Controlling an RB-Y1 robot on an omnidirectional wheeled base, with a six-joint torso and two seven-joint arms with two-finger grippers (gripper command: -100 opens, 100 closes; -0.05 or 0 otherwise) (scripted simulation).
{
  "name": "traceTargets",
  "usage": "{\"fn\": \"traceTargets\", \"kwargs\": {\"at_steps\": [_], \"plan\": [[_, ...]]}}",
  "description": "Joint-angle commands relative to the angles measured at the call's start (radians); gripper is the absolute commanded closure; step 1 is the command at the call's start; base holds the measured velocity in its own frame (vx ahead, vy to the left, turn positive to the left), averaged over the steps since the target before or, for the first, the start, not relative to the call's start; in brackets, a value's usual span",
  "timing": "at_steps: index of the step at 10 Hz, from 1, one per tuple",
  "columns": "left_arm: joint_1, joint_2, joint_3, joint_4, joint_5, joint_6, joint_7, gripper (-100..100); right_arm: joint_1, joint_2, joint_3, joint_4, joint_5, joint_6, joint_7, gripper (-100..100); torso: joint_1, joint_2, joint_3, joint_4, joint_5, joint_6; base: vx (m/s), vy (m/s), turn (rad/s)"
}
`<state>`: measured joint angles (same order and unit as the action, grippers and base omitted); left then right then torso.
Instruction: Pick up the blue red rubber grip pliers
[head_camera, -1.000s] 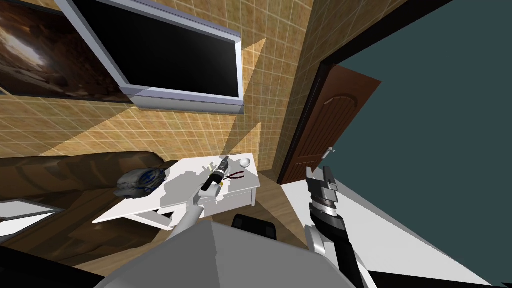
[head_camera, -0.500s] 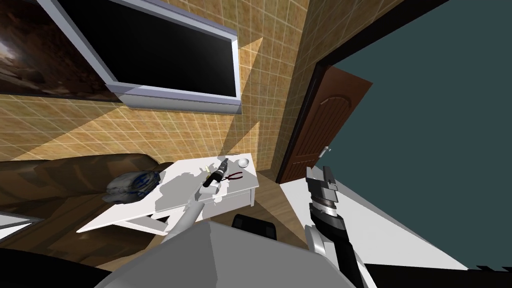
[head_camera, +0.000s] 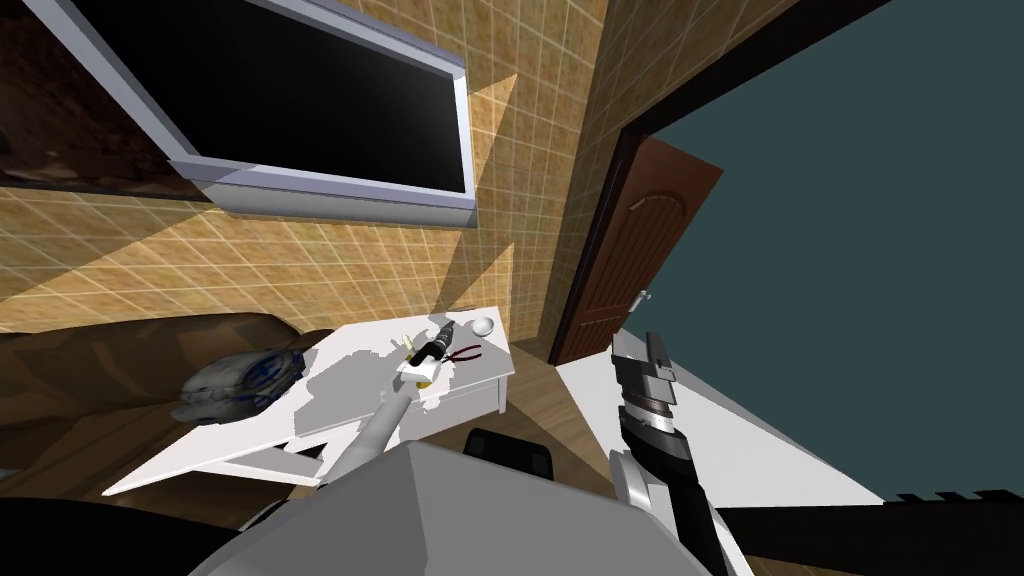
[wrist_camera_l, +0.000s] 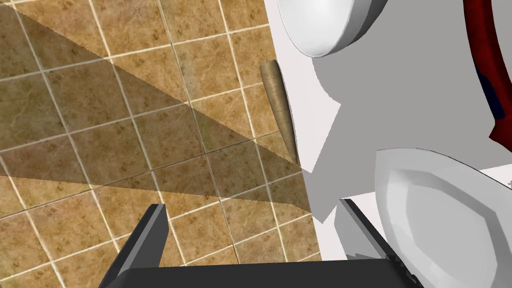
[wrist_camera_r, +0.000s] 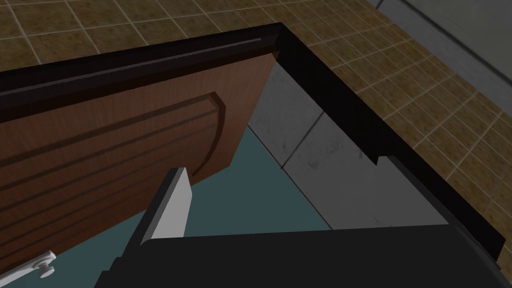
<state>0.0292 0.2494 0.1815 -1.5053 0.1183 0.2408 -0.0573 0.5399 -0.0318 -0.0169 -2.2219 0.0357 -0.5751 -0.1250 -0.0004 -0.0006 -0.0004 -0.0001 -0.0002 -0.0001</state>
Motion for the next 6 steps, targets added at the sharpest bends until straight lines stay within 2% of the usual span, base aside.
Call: {"fn": "traceTargets", "kwargs": {"at_steps": [1, 2, 3, 4, 5, 6], "plan": [[-0.015, -0.001, 0.006, 0.048, -0.004, 0.03, 0.0, -100, 0.0, 0.0, 0.0, 0.0, 0.0, 0.0, 0.0, 0, 0.0, 0.0, 0.0, 0.0, 0.0, 0.0, 0.006, -0.003, -0.063], [-0.045, 0.009, 0.019, 0.071, -0.004, 0.077, 0.004, -100, 0.0, 0.0, 0.0, 0.0, 0.0, 0.0, 0.0, 0, 0.0, 0.0, 0.0, 0.0, 0.0, -0.001, 0.006, -0.007, -0.089], [-0.045, 0.009, 0.019, 0.103, -0.004, 0.079, 0.004, -100, 0.0, 0.0, 0.0, 0.0, 0.0, 0.0, 0.0, 0, 0.0, 0.0, 0.0, 0.0, 0.0, 0.0, 0.005, -0.004, -0.059], [-0.075, 0.018, 0.031, 0.133, -0.004, 0.123, 0.009, -100, 0.0, 0.0, 0.0, 0.0, 0.0, 0.0, 0.0, 0, 0.0, 0.0, 0.0, 0.0, 0.0, -0.001, 0.003, -0.006, -0.099], [-0.075, 0.018, 0.031, 0.158, -0.004, 0.129, 0.009, -100, 0.0, 0.0, 0.0, 0.0, 0.0, 0.0, 0.0, 0, 0.0, 0.0, 0.0, 0.0, 0.0, 0.0, 0.003, -0.004, -0.051], [-0.104, 0.026, 0.044, 0.195, -0.004, 0.167, 0.013, -100, 0.0, 0.0, 0.0, 0.0, 0.0, 0.0, 0.0, 0, 0.0, 0.0, 0.0, 0.0, 0.0, -0.001, 0.002, -0.008, -0.121]]}}
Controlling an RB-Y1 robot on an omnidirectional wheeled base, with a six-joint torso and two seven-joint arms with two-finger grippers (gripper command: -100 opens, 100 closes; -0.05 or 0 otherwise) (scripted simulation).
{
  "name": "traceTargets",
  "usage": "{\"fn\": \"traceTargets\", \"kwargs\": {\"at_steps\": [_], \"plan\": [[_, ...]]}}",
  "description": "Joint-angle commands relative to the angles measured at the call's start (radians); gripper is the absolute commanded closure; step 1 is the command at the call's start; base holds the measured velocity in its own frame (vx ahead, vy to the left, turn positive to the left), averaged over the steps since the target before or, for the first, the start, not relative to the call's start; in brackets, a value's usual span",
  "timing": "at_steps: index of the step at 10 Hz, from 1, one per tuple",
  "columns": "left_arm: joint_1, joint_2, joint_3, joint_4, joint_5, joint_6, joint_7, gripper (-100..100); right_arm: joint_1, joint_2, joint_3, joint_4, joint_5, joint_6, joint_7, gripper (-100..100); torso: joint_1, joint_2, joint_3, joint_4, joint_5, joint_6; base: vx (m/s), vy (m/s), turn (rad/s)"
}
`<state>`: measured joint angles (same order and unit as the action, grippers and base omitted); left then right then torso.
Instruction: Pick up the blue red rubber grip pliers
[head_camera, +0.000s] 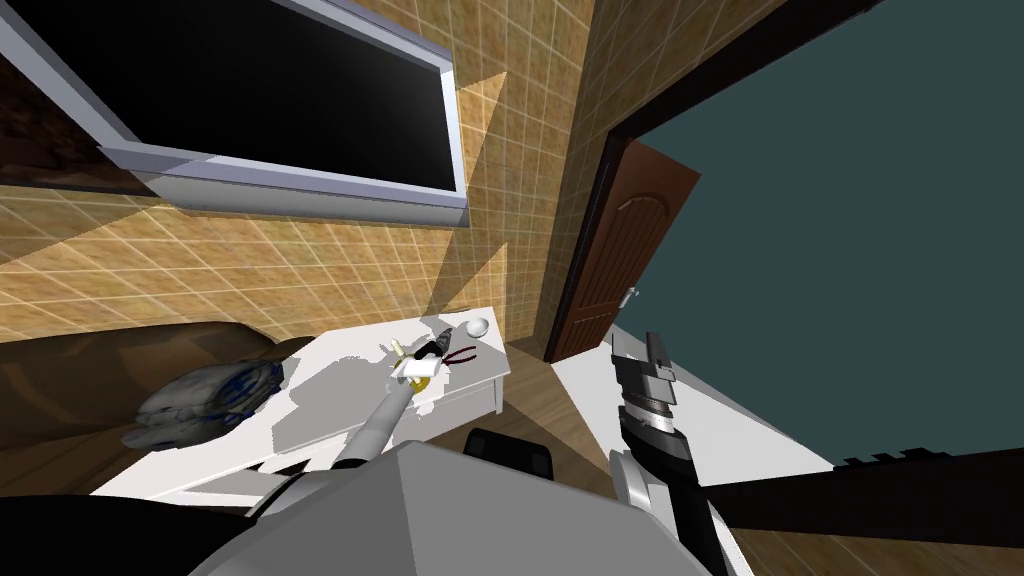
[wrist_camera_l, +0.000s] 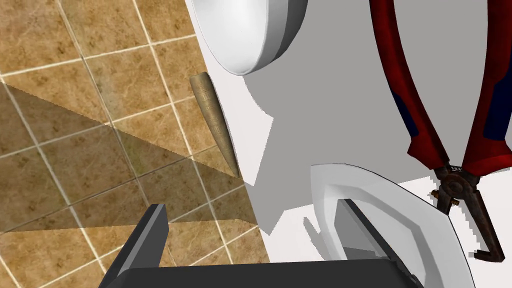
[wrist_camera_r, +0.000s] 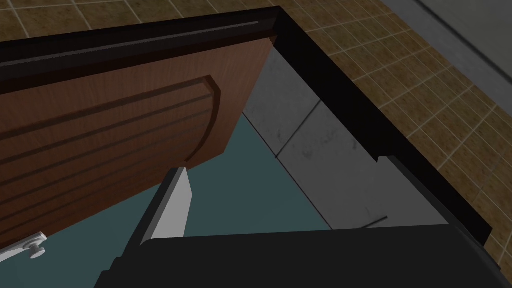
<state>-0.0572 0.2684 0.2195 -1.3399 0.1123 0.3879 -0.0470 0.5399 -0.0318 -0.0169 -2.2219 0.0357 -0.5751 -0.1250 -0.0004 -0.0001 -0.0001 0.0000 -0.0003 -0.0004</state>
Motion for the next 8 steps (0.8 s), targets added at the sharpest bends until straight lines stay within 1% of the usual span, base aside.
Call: {"fn": "traceTargets", "kwargs": {"at_steps": [1, 2, 3, 4, 5, 6, 7, 8], "plan": [[-0.018, 0.007, 0.006, 0.047, 0.002, 0.03, 0.003, -100, 0.0, 0.0, 0.0, 0.0, 0.0, 0.0, 0.0, 0, 0.0, 0.0, 0.0, 0.0, 0.0, 0.0, 0.002, -0.003, -0.037], [-0.047, 0.015, 0.018, 0.079, 0.002, 0.072, 0.008, -100, 0.0, 0.0, 0.0, 0.0, 0.0, 0.0, 0.0, 0, 0.0, 0.0, 0.0, 0.0, 0.0, -0.001, 0.003, -0.007, -0.073], [-0.047, 0.015, 0.018, 0.1, 0.002, 0.079, 0.008, -100, 0.0, 0.0, 0.0, 0.0, 0.0, 0.0, 0.0, 0, 0.0, 0.0, 0.0, 0.0, 0.0, 0.0, 0.003, -0.004, -0.055], [-0.075, 0.024, 0.031, 0.128, 0.003, 0.12, 0.012, -100, 0.0, 0.0, 0.0, 0.0, 0.0, 0.0, 0.0, 0, 0.0, 0.0, 0.0, 0.0, 0.0, -0.001, 0.001, -0.006, -0.109], [-0.075, 0.024, 0.031, 0.152, 0.003, 0.126, 0.012, -100, 0.0, 0.0, 0.0, 0.0, 0.0, 0.0, 0.0, 0, 0.0, 0.0, 0.0, 0.0, 0.0, 0.0, 0.002, -0.002, -0.049], [-0.103, 0.031, 0.043, 0.183, 0.003, 0.166, 0.017, -100, 0.0, 0.0, 0.0, 0.0, 0.0, 0.0, 0.0, 0, 0.0, 0.0, 0.0, 0.0, 0.0, -0.001, 0.001, -0.004, -0.072], [-0.103, 0.031, 0.043, 0.202, 0.003, 0.172, 0.017, -100, 0.0, 0.0, 0.0, 0.0, 0.0, 0.0, 0.0, 0, 0.0, 0.0, 0.0, 0.0, 0.0, 0.0, 0.002, -0.002, -0.05], [-0.13, 0.039, 0.055, 0.231, 0.003, 0.212, 0.021, -100, 0.0, 0.0, 0.0, 0.0, 0.0, 0.0, 0.0, 0, 0.0, 0.0, 0.0, 0.0, 0.0, -0.001, 0.0, -0.005, -0.089]]}}
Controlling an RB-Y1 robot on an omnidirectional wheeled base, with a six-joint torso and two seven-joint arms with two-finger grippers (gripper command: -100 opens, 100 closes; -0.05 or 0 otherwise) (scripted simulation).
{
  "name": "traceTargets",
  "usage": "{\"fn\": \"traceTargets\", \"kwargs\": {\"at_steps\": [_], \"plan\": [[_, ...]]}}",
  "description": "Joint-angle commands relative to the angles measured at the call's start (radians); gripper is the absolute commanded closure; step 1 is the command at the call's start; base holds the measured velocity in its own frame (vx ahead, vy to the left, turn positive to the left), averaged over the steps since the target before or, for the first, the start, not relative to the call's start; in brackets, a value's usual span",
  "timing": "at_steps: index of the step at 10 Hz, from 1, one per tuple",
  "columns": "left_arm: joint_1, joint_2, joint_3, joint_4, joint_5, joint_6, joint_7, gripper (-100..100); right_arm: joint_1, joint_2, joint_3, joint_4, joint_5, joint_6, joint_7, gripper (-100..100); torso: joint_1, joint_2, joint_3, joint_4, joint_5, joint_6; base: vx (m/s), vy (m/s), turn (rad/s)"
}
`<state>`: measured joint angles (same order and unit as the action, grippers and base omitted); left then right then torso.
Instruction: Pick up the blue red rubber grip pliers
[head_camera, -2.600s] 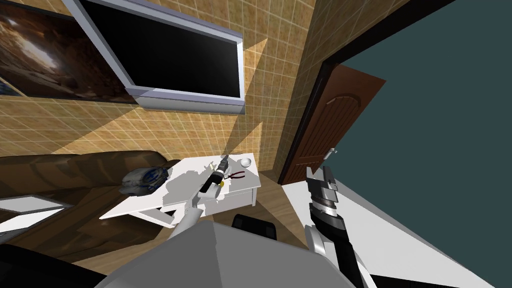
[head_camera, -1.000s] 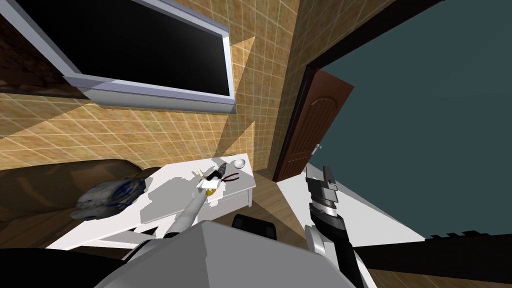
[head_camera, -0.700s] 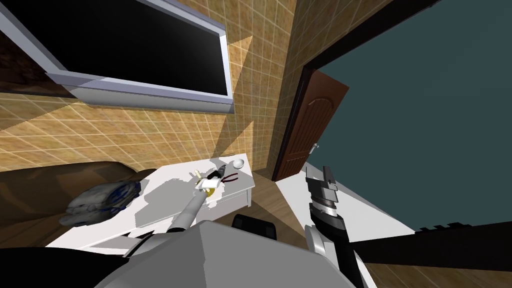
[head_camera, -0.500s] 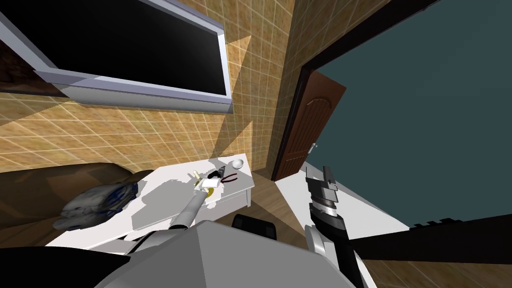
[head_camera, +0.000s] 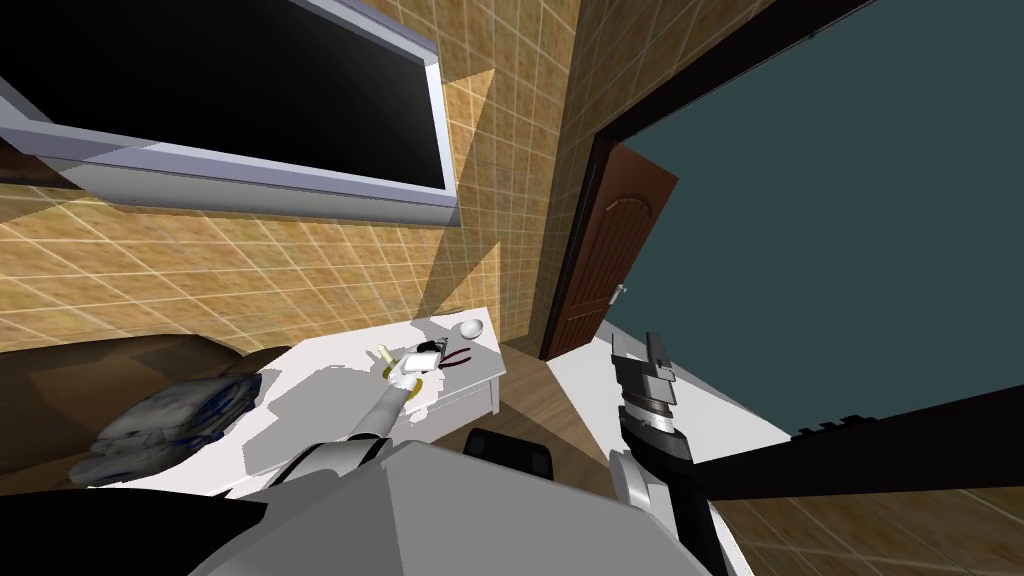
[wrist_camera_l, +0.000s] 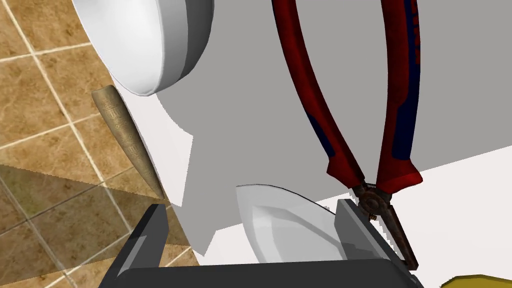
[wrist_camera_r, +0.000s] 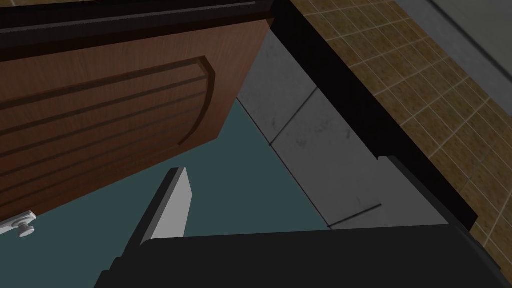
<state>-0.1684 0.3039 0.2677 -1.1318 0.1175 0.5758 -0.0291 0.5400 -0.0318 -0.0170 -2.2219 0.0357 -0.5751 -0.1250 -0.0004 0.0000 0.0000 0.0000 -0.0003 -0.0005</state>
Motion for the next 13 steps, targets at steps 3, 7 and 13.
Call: {"fn": "traceTargets", "kwargs": {"at_steps": [3, 7, 13], "plan": [[-0.045, 0.011, 0.018, 0.089, -0.002, 0.073, 0.008, -100, 0.0, 0.0, 0.0, 0.0, 0.0, 0.0, 0.0, 0, 0.0, 0.0, 0.0, 0.0, 0.0, 0.0, 0.0, -0.002, -0.065], [-0.115, 0.033, 0.051, 0.205, 0.0, 0.177, 0.021, -100, 0.0, 0.0, 0.0, 0.0, 0.0, 0.0, 0.0, 0, 0.0, 0.0, 0.0, 0.0, 0.0, 0.0, -0.001, 0.0, -0.081], [-0.187, 0.055, 0.087, 0.353, 0.003, 0.315, 0.036, -100, 0.0, 0.0, 0.0, 0.0, 0.0, 0.0, 0.0, 0, 0.001, 0.0, 0.0, 0.0, 0.0, 0.0, 0.004, 0.009, -0.07]]}}
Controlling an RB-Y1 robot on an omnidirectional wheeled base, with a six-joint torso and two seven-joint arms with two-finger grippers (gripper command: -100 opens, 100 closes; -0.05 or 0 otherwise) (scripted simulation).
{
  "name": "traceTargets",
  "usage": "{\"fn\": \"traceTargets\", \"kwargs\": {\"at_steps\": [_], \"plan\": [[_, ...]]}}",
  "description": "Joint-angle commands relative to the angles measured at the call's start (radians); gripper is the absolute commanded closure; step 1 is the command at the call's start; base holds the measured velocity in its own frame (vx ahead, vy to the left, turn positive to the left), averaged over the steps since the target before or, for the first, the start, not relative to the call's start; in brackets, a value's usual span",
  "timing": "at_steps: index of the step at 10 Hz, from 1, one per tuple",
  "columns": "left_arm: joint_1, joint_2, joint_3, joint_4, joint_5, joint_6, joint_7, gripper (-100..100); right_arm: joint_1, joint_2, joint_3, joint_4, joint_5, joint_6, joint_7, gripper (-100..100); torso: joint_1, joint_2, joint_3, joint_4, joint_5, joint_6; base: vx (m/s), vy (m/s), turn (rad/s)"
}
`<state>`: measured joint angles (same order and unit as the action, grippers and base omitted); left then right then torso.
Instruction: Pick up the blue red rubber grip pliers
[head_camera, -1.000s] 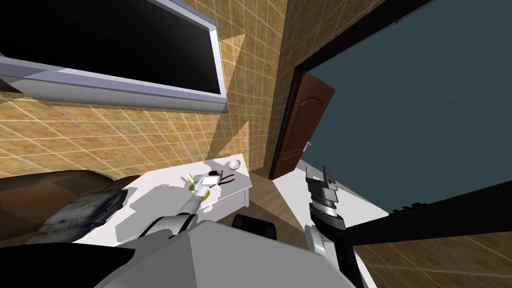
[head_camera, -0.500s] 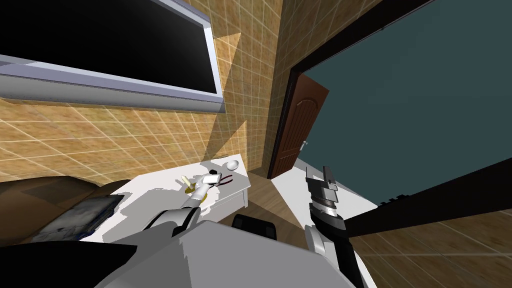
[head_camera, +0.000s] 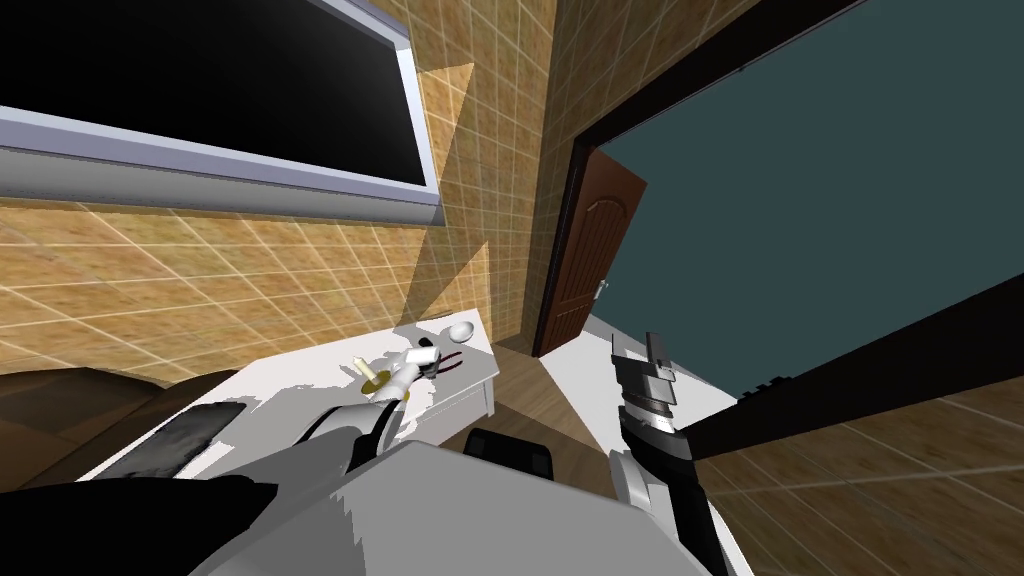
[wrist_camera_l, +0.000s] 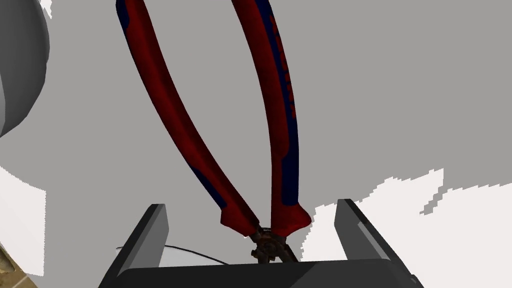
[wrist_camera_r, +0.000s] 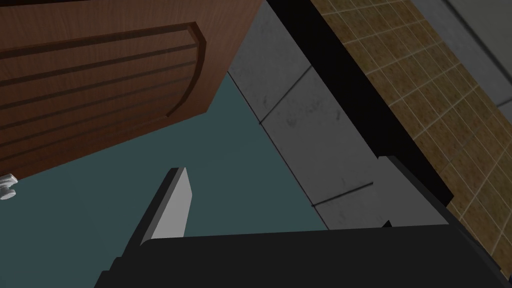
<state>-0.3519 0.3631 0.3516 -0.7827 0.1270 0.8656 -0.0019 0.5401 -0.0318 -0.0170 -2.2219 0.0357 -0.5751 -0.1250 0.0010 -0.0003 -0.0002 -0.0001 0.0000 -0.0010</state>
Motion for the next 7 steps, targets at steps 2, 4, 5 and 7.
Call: {"fn": "traceTargets", "kwargs": {"at_steps": [2, 4, 5, 7], "plan": [[-0.028, 0.005, 0.016, 0.055, -0.005, 0.068, 0.015, -100, 0.0, 0.0, 0.0, 0.0, 0.0, 0.0, 0.0, 0, 0.0, 0.0, 0.0, 0.0, 0.0, 0.0, 0.011, 0.026, -0.08], [-0.045, 0.011, 0.026, 0.092, -0.004, 0.098, 0.02, -100, 0.0, 0.0, 0.0, 0.0, 0.0, 0.0, 0.0, 0, 0.001, 0.0, 0.0, 0.0, 0.0, 0.0, 0.017, 0.032, -0.057], [-0.055, 0.013, 0.032, 0.113, -0.003, 0.113, 0.023, -100, 0.0, 0.0, 0.0, 0.0, 0.0, 0.0, 0.0, 0, 0.001, -0.001, 0.0, 0.0, 0.0, 0.0, 0.02, 0.035, -0.056], [-0.053, 0.013, 0.031, 0.108, -0.003, 0.116, 0.023, -100, 0.0, 0.0, 0.0, 0.0, 0.0, 0.0, 0.0, 0, 0.001, -0.001, 0.0, 0.0, 0.0, 0.0, 0.01, 0.018, -0.014]]}}
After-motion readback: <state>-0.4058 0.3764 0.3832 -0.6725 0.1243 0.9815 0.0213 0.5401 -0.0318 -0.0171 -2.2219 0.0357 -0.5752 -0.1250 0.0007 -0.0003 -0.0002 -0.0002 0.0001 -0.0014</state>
